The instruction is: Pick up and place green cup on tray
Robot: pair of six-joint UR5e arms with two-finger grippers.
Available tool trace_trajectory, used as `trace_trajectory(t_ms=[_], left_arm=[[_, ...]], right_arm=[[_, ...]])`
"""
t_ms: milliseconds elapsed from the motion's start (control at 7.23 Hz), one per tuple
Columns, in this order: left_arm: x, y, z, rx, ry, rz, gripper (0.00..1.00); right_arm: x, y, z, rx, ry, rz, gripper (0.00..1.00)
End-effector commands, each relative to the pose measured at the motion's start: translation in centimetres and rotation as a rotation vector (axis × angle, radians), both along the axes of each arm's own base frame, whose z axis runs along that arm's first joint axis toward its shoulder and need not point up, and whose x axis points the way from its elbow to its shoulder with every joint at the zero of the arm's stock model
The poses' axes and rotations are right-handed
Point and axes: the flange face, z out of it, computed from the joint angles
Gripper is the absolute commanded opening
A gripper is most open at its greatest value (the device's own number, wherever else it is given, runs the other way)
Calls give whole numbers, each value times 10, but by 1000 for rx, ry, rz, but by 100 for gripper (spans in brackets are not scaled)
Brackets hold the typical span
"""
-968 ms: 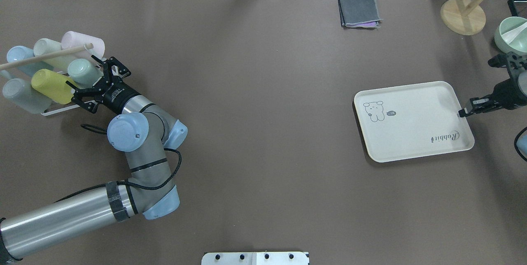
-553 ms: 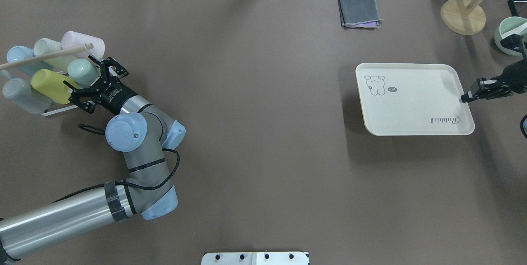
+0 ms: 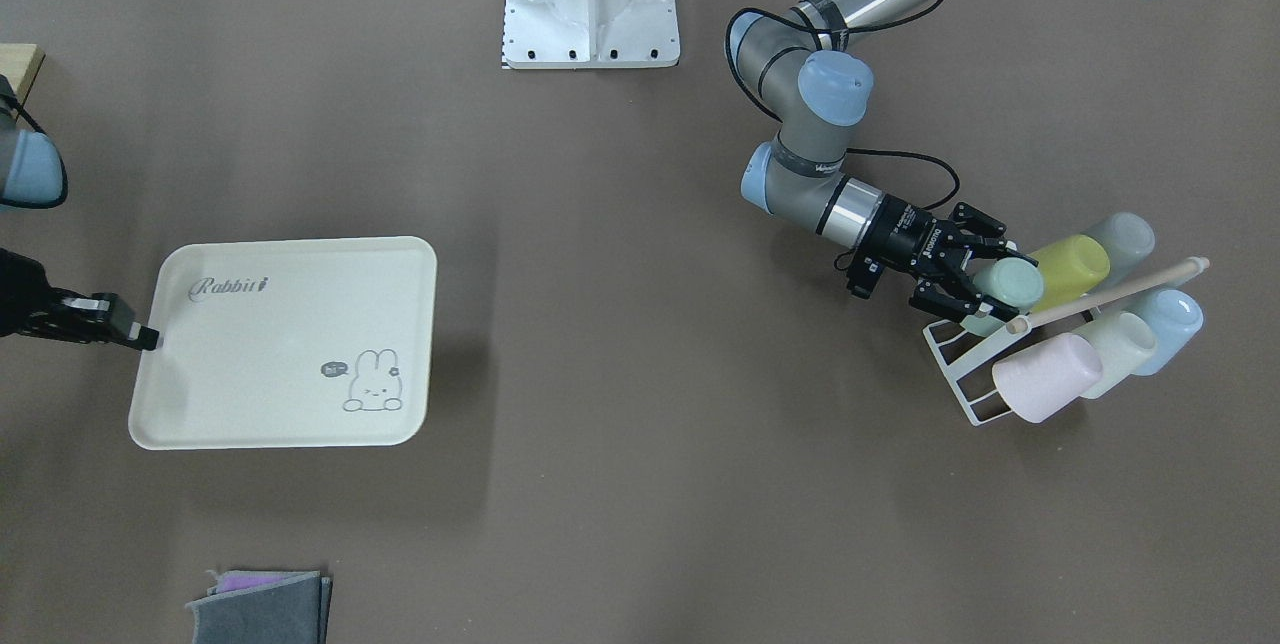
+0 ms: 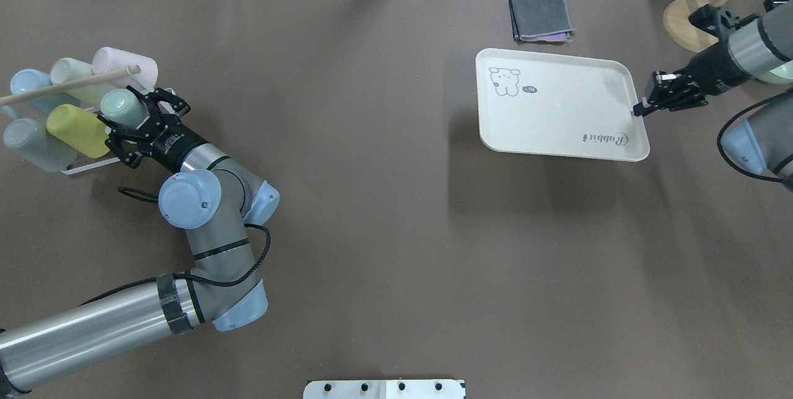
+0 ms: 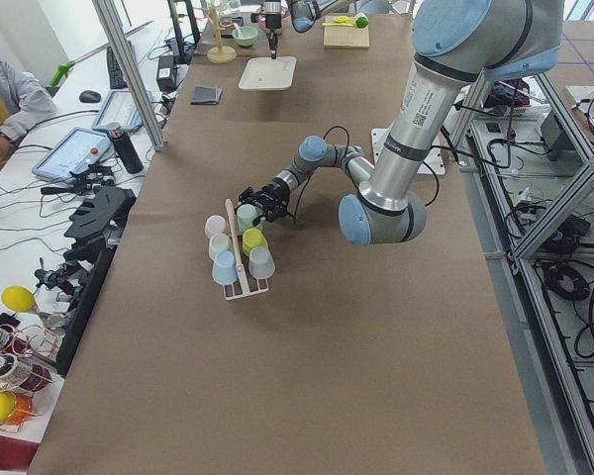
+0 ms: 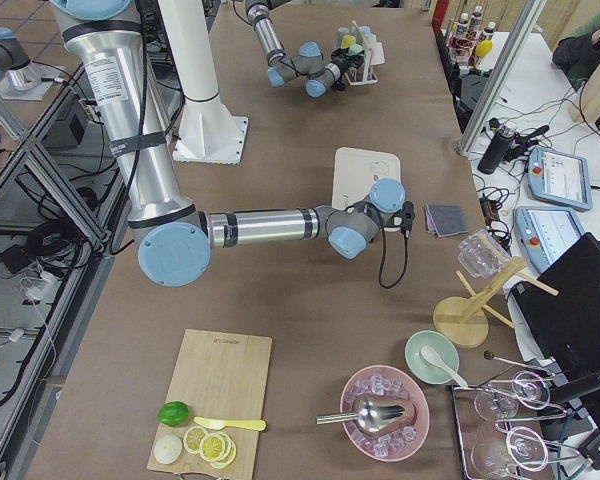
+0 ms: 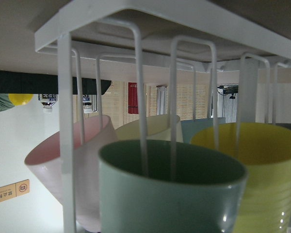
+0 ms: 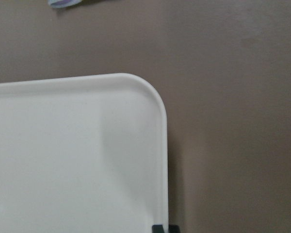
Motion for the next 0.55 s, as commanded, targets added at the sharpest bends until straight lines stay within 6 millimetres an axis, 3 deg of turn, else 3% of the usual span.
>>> trace_trajectory(t_ms=[0,415], left_arm=[[-18,4,-27,5,6,-5,29],[-53,24,-79,8,34,-10,26]], right_arm=[[-80,-17,-66,15,75,-29,0],[-153,-13,-131,69,159,-44,0]])
